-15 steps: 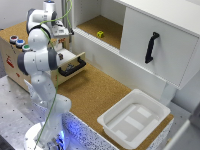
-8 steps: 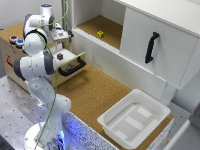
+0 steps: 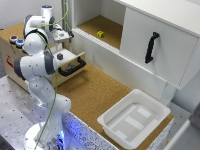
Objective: Pick up the purple block
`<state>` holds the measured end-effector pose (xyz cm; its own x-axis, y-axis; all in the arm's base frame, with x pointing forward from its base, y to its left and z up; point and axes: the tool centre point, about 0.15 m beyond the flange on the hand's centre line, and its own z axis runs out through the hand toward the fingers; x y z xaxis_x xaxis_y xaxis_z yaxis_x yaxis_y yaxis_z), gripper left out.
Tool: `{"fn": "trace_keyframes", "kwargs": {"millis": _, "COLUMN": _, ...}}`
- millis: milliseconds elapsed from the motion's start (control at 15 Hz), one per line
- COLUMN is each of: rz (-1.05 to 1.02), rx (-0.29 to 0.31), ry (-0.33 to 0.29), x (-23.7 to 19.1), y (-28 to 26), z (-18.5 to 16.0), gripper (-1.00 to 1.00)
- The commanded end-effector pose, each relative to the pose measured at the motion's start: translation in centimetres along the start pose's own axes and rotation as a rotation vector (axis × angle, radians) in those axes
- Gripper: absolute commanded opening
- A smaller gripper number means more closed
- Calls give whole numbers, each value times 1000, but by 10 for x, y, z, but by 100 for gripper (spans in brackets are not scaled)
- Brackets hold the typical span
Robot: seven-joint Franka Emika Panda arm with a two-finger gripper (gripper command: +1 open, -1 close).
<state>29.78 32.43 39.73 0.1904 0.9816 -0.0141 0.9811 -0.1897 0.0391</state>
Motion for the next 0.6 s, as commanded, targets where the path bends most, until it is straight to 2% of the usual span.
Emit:
{"fn": "trace_keyframes", "kwargs": {"millis": 0, "rz": -151, "rx": -96, "ry": 25, "x": 19, "y": 28, "z": 22, "gripper": 100}}
{"fn": "trace_keyframes", "kwargs": {"millis": 67, "rz": -181, "rx": -111, "ry": 41, "x": 24, "y": 33, "z": 22, "gripper": 100}}
{"fn": "trace_keyframes", "kwargs": {"millis": 200, "rz": -238, "rx": -101, "ry": 43, "x": 30, "y": 45, "z": 27, "gripper": 100}}
{"fn": "trace_keyframes", "kwargs": {"millis": 400, "rz": -305, "rx": -32, "ry": 102, "x": 26, "y": 62, "z": 40, "gripper": 100}}
{"fn": "trace_keyframes", "kwargs": {"millis": 533, "rz": -315, "rx": -11, "ry": 107, "x": 17, "y": 70, "z": 50, "gripper": 100}}
